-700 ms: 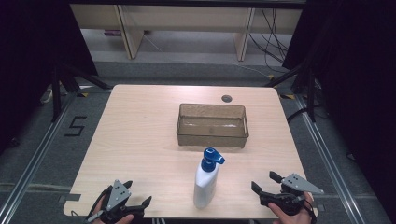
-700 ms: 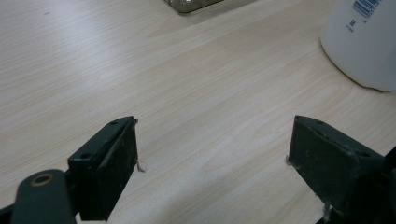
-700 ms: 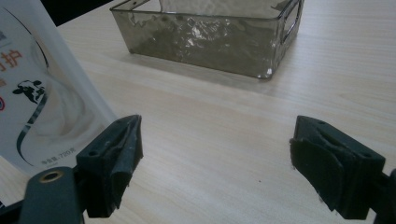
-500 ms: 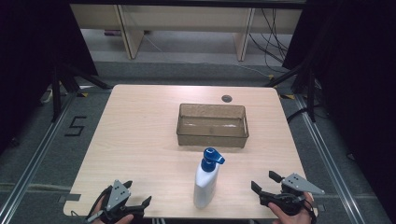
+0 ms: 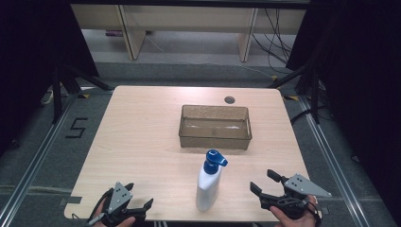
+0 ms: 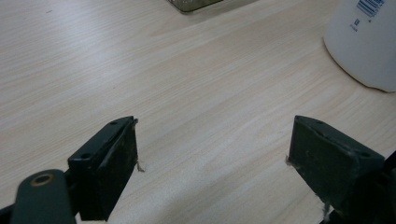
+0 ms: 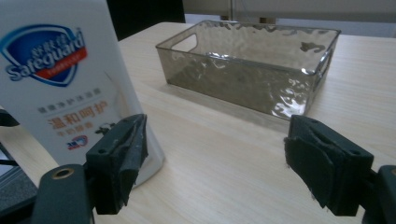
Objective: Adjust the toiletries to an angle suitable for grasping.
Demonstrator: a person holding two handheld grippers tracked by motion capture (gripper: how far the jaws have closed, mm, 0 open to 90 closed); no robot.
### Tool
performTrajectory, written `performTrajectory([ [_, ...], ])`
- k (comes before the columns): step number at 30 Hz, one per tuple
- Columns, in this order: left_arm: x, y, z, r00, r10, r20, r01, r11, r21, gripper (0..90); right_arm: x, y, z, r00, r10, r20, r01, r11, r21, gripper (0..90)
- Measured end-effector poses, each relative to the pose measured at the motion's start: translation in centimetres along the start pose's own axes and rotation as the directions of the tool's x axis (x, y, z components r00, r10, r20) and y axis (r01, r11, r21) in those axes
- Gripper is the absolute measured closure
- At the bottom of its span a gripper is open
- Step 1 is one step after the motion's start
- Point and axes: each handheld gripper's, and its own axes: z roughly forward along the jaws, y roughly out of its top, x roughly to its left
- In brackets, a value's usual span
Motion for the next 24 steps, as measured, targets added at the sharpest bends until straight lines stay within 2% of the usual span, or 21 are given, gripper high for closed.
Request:
performTrajectory([
  [1, 0.0, 0.0, 0.0, 1.0000, 0.001, 0.005, -0.001, 1.0000, -0.004, 15.2, 0.5, 0.4, -0.2, 1.0000, 0.006, 0.000, -0.006, 1.000, 0.003, 22.3],
  [3, 0.0, 0.0, -0.1, 1.0000, 0.006, -0.001, -0.006, 1.0000, 0.006, 15.3, 0.7, 0.9, -0.2, 0.9997, -0.025, -0.003, 0.025, 1.000, -0.018, 22.8],
  [7, 0.0, 0.0, 0.0, 0.9999, 0.008, 0.007, -0.008, 1.0000, 0.001, 15.3, 1.5, 1.7, -0.6, 0.9985, -0.053, -0.012, 0.053, 0.999, -0.009, 24.9],
  [8, 0.0, 0.0, 0.0, 1.0000, 0.006, 0.005, -0.006, 1.0000, 0.001, 15.3, 1.6, 1.7, -0.5, 0.9985, -0.050, -0.025, 0.049, 0.999, -0.013, 24.9],
  [12, 0.0, 0.0, 0.0, 1.0000, 0.008, 0.005, -0.008, 1.0000, 0.001, 15.3, 2.1, 2.0, -0.7, 0.9981, -0.054, -0.029, 0.054, 0.999, -0.008, 25.5],
  [14, 0.0, 0.0, 0.0, 1.0000, 0.004, 0.007, -0.004, 1.0000, -0.005, 15.3, 2.4, 2.3, -0.6, 0.9962, -0.071, -0.050, 0.070, 0.997, -0.019, 24.4],
  [15, 0.0, -0.1, 0.1, 1.0000, -0.002, 0.008, 0.002, 0.9999, -0.012, 15.3, 2.7, 2.5, -0.5, 0.9944, -0.073, -0.076, 0.071, 0.997, -0.031, 23.9],
  [16, 0.0, -0.1, 0.1, 1.0000, -0.002, 0.008, 0.002, 0.9999, -0.012, 15.3, 2.7, 2.5, -0.5, 0.9944, -0.073, -0.076, 0.071, 0.997, -0.031, 23.9],
  [17, 0.0, -0.1, 0.1, 1.0000, -0.002, 0.009, 0.002, 0.9999, -0.010, 15.3, 3.2, 2.8, -0.3, 0.9912, -0.104, -0.081, 0.102, 0.994, -0.035, 22.6],
  [19, 0.0, 0.0, 0.0, 1.0000, 0.005, 0.003, -0.005, 1.0000, 0.002, 15.3, 3.4, 3.1, -0.1, 0.9891, -0.113, -0.094, 0.110, 0.993, -0.035, 22.1],
  [23, 0.0, 0.0, 0.0, 1.0000, 0.005, 0.007, -0.005, 1.0000, 0.002, 15.3, 4.1, 3.9, 0.1, 0.9863, -0.119, -0.115, 0.116, 0.993, -0.032, 21.8],
  [24, 0.0, 0.0, 0.0, 1.0000, 0.005, 0.007, -0.005, 1.0000, 0.002, 15.2, 4.4, 4.0, 0.2, 0.9873, -0.096, -0.127, 0.093, 0.995, -0.027, 21.8],
])
